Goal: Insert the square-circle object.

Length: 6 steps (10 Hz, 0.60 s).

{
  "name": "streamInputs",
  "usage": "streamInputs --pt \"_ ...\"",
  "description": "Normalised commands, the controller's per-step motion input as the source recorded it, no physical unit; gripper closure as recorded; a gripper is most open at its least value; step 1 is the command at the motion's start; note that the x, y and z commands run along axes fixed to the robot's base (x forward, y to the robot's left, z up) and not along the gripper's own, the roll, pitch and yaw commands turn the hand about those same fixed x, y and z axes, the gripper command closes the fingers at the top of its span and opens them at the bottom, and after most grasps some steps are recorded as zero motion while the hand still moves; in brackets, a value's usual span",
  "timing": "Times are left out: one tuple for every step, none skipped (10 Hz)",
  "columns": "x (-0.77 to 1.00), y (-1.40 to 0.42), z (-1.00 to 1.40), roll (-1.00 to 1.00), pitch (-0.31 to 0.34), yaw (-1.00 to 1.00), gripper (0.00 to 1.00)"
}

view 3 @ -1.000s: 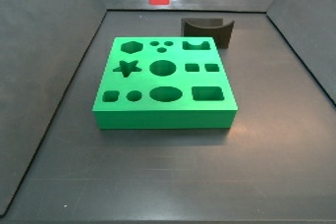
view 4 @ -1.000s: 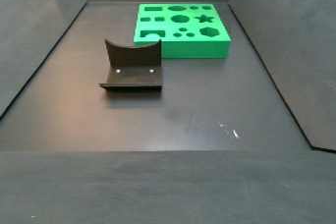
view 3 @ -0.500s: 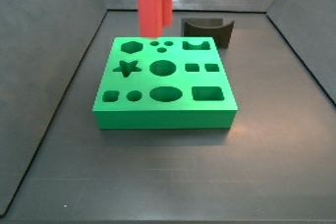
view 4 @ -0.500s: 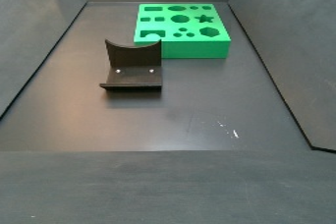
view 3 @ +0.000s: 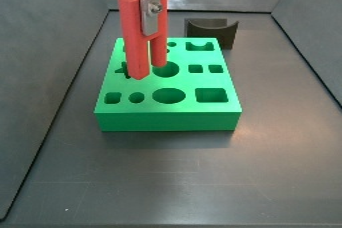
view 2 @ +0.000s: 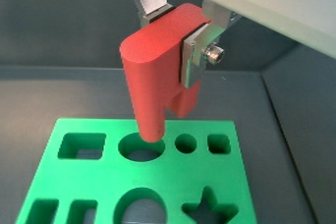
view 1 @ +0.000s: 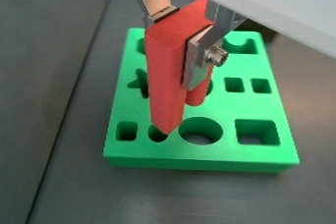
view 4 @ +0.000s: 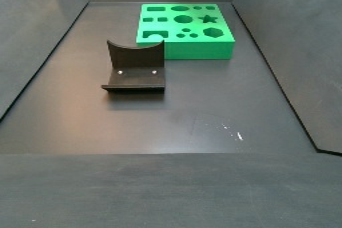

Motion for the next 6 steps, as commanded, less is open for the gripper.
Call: streamInputs --pt "-0.10 -0.02 -0.14 0.15 0.043 -1.00 1.00" --pt "-0.11 -0.03 -0.11 0.17 0.050 -0.99 1.00" --pt "-0.09 -0.03 -0.15 0.15 0.047 -1.00 1.00" --pt "-0.09 -0.01 -0.34 0.09 0.000 -1.00 1.00" --pt "-0.16 -0.06 -0.41 0.05 0.000 -0.92 1.00" --pt "-0.15 -0.01 -0.33 0.08 0.000 -0.97 1.00"
